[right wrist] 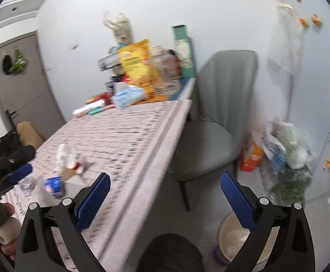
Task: Collect trash
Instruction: 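Return both grippers to the table over the remaining trash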
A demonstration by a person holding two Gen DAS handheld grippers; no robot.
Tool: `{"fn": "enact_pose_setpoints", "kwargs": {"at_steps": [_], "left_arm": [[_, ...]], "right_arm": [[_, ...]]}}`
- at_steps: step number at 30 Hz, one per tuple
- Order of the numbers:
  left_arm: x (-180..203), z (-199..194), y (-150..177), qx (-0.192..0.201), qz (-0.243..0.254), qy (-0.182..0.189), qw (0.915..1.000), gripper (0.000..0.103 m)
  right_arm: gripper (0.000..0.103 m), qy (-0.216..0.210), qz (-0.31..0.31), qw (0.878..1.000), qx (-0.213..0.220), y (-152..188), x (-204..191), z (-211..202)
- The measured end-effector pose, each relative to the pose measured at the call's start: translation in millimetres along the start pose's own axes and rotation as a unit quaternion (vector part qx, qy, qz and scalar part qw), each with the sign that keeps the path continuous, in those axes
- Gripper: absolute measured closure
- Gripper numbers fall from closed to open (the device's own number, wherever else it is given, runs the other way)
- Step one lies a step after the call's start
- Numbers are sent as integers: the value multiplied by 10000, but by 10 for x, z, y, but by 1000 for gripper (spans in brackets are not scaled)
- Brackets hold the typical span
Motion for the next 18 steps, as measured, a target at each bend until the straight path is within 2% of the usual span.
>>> {"fn": "enact_pose_setpoints", "kwargs": {"at_steps": [4, 8, 18], "left_arm": [[-252, -142, 69, 33, -214, -49, 9998, 6], [-452, -244, 135, 46, -308, -135, 9994, 6], [-833, -320, 300, -98, -555, -149, 9983, 6]], "right_arm": [[8, -442, -64, 9990, 24, 55, -347, 27], [8, -452, -286, 9986, -42, 116, -598, 65], [8, -601, -857, 9913, -799, 356, -947, 304]]}}
Point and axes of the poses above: each gripper's, at about its wrist camera, not at the fingertips, and z roughly the way its jaws point, x to its right, y to its underside, the point moved 8 cm from there along z, roughly the way its jaws point, and after that the axes turned 15 degrees about -x, right-handed, at the moved point
